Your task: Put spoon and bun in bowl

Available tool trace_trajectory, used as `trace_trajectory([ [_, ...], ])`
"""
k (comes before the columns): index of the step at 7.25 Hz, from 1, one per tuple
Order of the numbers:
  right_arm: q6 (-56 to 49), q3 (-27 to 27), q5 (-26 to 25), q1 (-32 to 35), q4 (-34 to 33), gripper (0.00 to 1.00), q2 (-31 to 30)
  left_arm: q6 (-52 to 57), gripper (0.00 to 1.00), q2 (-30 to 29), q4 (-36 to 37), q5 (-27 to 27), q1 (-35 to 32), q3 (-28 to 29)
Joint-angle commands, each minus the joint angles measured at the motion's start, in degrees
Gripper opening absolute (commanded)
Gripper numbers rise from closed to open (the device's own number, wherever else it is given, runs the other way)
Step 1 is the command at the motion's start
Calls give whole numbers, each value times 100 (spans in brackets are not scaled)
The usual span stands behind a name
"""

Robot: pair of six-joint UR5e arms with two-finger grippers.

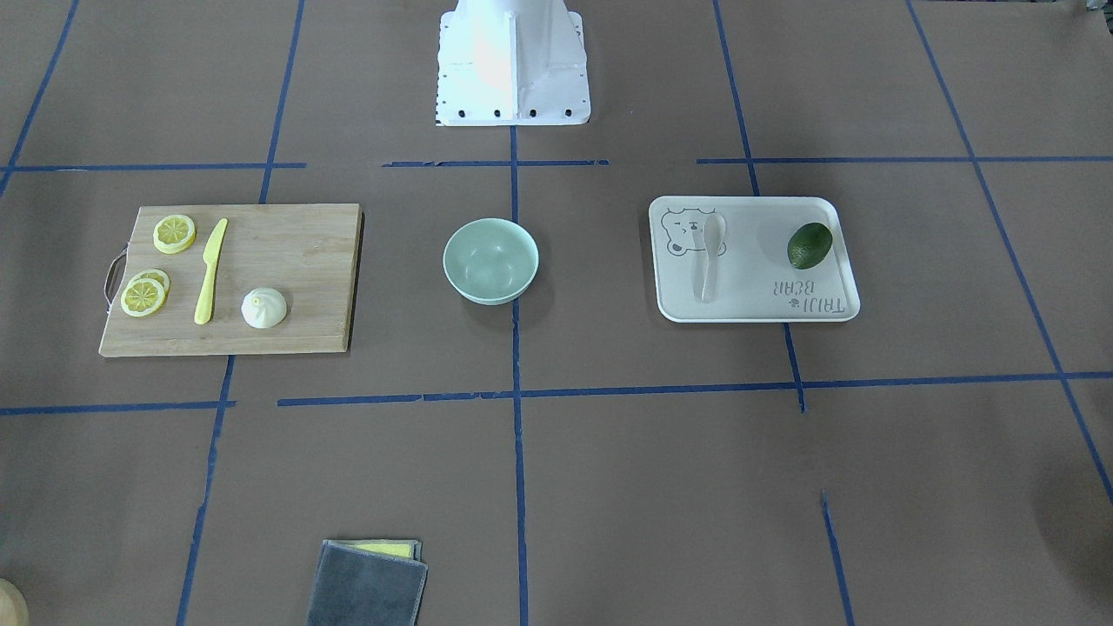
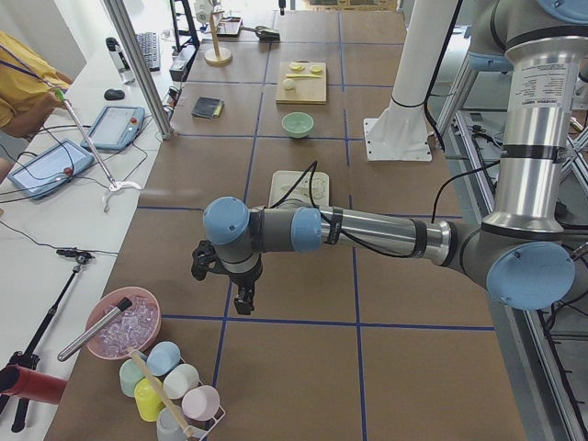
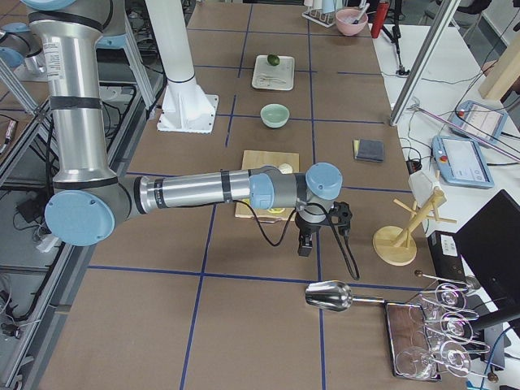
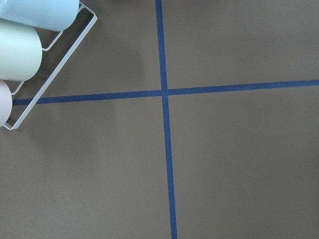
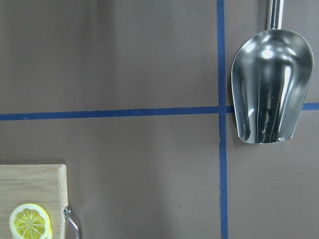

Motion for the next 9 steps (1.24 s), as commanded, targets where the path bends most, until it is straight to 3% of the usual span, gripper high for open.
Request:
trace_trajectory([
  [1,-7,4,22,5,11,100,-11,170,100,-50,19,28,-17,-409],
  [6,55,83,21,-4,12,100,-63,259,100,2,-481,-103,35,-431],
  [7,55,118,22,-4,12,100,-63,129,100,28,-638,-521,444,-483],
  [9,55,127,231,-48,20,100,-63,-317,100,-7,-1898,-1182,1375,-501],
])
